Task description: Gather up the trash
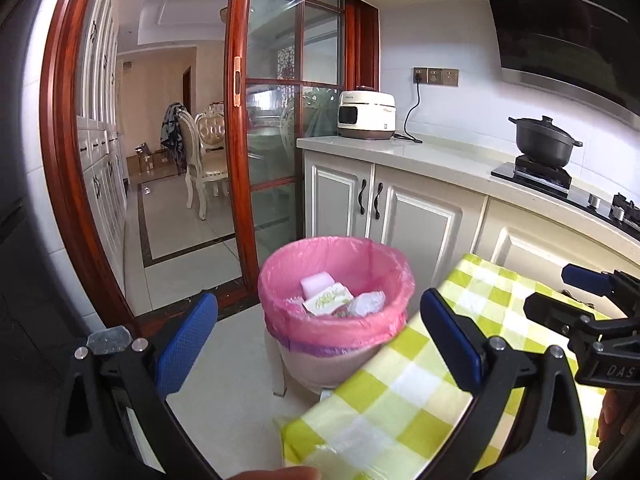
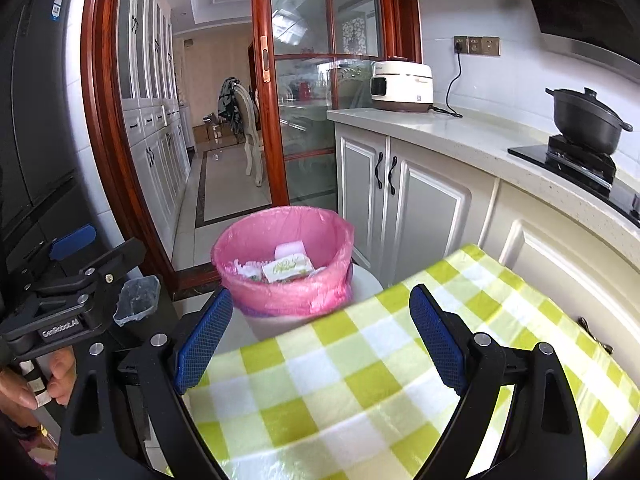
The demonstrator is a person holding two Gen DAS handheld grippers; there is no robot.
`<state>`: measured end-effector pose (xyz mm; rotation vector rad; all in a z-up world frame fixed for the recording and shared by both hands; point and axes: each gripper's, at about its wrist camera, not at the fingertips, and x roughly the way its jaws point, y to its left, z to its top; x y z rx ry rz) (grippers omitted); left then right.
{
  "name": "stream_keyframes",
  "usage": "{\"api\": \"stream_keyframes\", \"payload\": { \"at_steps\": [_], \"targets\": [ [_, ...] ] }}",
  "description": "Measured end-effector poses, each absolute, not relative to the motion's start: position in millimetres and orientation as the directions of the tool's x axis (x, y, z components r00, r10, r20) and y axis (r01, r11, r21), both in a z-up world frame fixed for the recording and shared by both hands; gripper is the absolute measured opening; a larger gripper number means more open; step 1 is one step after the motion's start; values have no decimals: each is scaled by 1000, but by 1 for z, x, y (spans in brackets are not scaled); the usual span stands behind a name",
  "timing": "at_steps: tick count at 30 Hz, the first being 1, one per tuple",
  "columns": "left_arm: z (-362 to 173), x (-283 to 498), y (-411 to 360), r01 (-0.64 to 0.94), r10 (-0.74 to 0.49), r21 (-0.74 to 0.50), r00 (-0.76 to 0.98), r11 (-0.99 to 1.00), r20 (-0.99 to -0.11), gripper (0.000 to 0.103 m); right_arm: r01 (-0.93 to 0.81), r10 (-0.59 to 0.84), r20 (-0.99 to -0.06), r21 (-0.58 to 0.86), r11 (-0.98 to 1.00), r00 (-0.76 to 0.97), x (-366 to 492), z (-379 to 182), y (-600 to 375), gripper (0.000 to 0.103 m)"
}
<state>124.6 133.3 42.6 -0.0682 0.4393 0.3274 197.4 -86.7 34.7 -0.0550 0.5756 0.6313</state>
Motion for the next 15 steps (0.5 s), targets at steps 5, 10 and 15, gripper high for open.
{"api": "stream_keyframes", "payload": {
  "at_steps": [5, 10, 15],
  "targets": [
    [39, 114, 121, -318, 278, -13, 847, 948, -454, 98, -562, 525, -544, 114, 819, 655, 187, 30, -95, 85],
    [40, 110, 109, -301, 261, -13, 846, 953, -464, 98, -549, 510, -547, 108, 829, 664, 180, 32, -103, 85],
    [42, 112, 110, -311, 268, -16, 843, 950, -467, 98, -535, 498, -542, 101, 839, 677, 178, 37, -108, 85]
  ]
}}
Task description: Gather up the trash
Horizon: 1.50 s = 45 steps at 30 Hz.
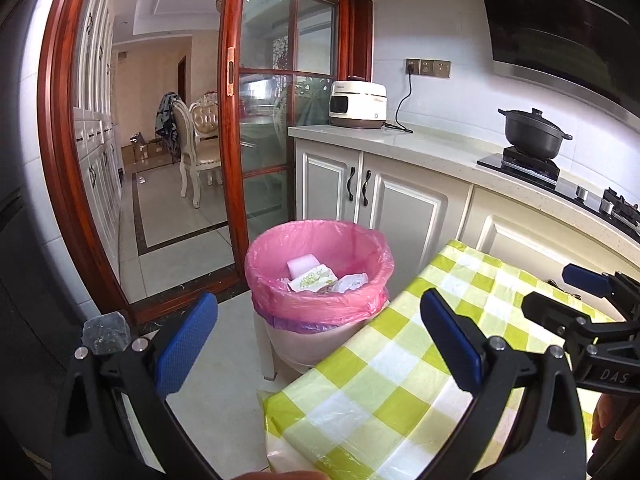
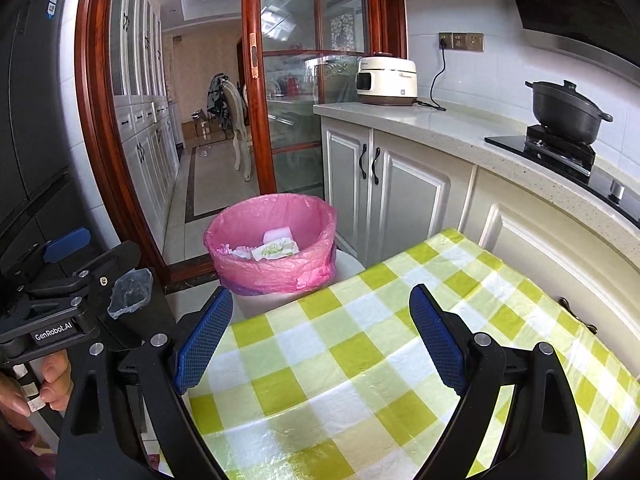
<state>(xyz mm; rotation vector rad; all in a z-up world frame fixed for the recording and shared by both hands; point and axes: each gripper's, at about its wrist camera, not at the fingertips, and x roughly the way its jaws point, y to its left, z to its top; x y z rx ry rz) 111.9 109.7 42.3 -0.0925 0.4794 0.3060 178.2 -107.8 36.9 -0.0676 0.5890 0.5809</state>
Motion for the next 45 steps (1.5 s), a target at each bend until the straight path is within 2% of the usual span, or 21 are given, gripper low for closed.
{"api": "stream_keyframes", "payload": {
  "at_steps": [20, 25, 29, 45],
  "targets": [
    [56, 119, 118, -361, 335, 38, 815, 932, -473, 98, -504, 448, -569, 68, 861, 689, 188, 47, -103, 85],
    [56, 124, 118, -358, 339, 59, 799, 932, -496, 98, -504, 452, -561, 70, 861, 694, 191, 49, -105, 85],
    [53, 123, 114, -377, 375, 97, 796, 921, -475, 98, -514, 467, -539, 71, 855, 701, 191, 52, -107, 85],
    [47, 124, 100, -329, 337, 103, 810, 939, -480, 98, -505, 467, -535, 86, 859, 704, 193, 49, -116, 85]
  ]
}}
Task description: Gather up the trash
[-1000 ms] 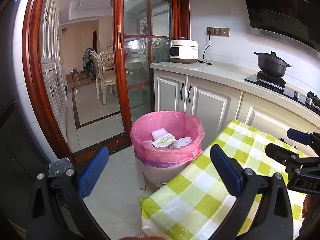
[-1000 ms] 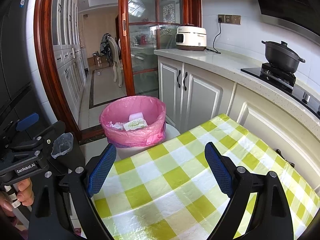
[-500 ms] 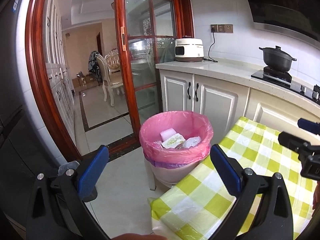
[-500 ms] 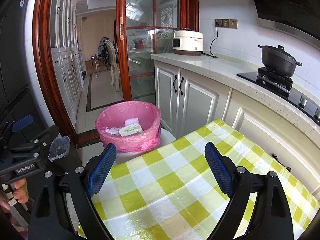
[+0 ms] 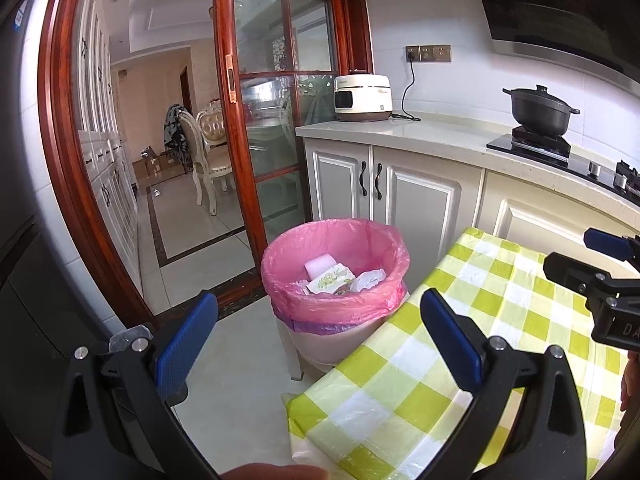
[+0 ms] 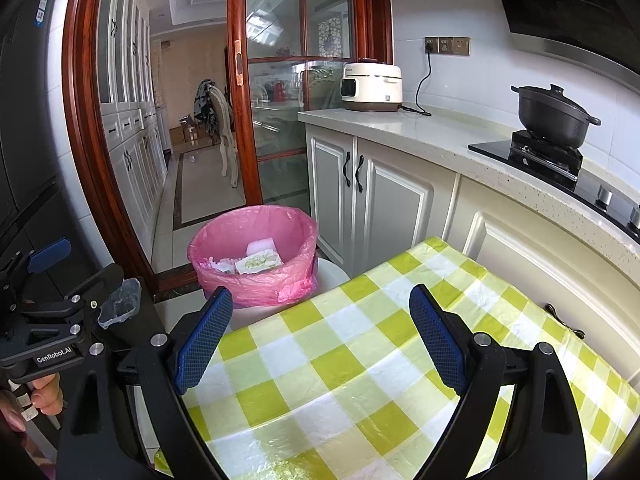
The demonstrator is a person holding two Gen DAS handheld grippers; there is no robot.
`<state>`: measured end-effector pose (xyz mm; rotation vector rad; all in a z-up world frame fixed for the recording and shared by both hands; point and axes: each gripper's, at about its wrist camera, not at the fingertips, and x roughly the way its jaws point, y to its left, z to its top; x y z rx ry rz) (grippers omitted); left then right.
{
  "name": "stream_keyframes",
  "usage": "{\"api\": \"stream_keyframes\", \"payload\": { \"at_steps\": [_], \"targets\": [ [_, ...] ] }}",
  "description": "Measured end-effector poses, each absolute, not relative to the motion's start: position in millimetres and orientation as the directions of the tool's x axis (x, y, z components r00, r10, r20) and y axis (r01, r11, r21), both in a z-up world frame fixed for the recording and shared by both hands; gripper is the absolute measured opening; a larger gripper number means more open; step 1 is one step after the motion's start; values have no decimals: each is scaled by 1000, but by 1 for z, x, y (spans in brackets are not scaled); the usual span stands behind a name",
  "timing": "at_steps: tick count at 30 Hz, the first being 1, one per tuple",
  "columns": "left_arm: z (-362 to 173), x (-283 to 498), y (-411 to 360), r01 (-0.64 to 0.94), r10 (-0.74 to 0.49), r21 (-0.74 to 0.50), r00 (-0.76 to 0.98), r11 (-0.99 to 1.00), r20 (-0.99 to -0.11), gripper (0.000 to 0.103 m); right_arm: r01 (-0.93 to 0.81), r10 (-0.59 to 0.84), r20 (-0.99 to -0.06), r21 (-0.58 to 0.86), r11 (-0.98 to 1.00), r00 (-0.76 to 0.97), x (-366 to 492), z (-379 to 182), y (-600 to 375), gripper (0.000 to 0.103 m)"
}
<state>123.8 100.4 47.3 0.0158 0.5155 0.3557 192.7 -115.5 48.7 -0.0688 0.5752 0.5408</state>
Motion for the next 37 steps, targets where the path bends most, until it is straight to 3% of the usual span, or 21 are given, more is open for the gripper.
{"api": "stream_keyframes", "payload": {
  "at_steps": [28, 37],
  "targets": [
    [46, 124, 109, -346, 302, 8, 810, 938, -503, 98, -514, 473, -527, 78, 854, 706, 187, 48, -113, 85],
    [50, 115, 103, -379, 359, 49, 818, 924, -450, 98, -512, 477, -520, 86, 855, 709, 181, 49, -116, 85]
  ]
}}
